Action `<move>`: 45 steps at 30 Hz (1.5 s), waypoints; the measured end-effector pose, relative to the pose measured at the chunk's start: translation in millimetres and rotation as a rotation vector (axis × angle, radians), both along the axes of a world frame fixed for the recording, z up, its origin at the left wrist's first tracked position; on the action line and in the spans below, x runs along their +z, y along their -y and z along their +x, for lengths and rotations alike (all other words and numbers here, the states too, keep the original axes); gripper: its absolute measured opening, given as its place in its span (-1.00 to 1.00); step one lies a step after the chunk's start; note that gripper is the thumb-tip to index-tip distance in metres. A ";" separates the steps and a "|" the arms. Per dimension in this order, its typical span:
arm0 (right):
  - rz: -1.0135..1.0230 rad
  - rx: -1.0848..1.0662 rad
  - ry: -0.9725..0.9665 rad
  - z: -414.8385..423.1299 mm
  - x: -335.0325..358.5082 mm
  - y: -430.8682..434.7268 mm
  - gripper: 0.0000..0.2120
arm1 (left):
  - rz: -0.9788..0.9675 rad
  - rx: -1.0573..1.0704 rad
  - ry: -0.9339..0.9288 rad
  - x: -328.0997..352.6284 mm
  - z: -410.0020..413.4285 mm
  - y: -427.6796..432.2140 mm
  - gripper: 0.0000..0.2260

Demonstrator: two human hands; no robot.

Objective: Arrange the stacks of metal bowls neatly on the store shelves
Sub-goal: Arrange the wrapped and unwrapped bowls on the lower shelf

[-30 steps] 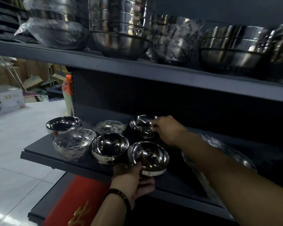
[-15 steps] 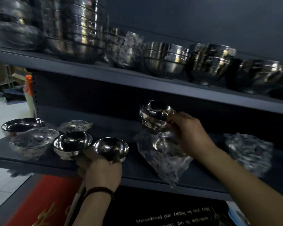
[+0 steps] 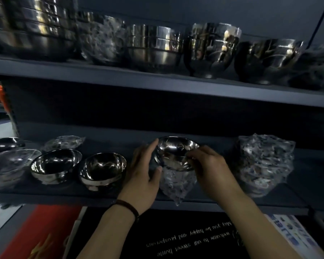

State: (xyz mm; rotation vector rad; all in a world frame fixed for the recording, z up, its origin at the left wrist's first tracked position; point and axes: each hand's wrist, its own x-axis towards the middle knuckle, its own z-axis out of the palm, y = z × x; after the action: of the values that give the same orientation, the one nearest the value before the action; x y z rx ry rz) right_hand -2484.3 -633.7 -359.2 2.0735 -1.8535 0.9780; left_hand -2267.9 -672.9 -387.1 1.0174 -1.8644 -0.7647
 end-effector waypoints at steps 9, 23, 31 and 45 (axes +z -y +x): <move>-0.060 0.019 0.192 -20.5 -12.8 16.7 -0.73 | 0.000 -0.022 0.047 -14.0 -20.1 20.1 -0.53; 0.115 0.029 0.446 -23.9 -36.0 0.3 -0.65 | 0.087 0.011 0.011 -27.5 -33.3 26.6 -0.61; 0.133 0.037 0.431 -15.0 -27.1 -4.8 -0.65 | 0.142 -0.012 -0.015 -21.8 -30.5 26.8 -0.59; -0.171 0.081 0.297 93.1 -13.5 -22.5 -0.88 | 0.041 0.488 -0.174 -0.1 99.3 2.3 -0.83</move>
State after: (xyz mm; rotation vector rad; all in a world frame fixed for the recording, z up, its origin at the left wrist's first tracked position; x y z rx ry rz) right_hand -2391.2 -611.2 -372.7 2.0035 -1.7490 1.4795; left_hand -2168.6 -675.2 -387.2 1.3202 -1.3777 -0.5767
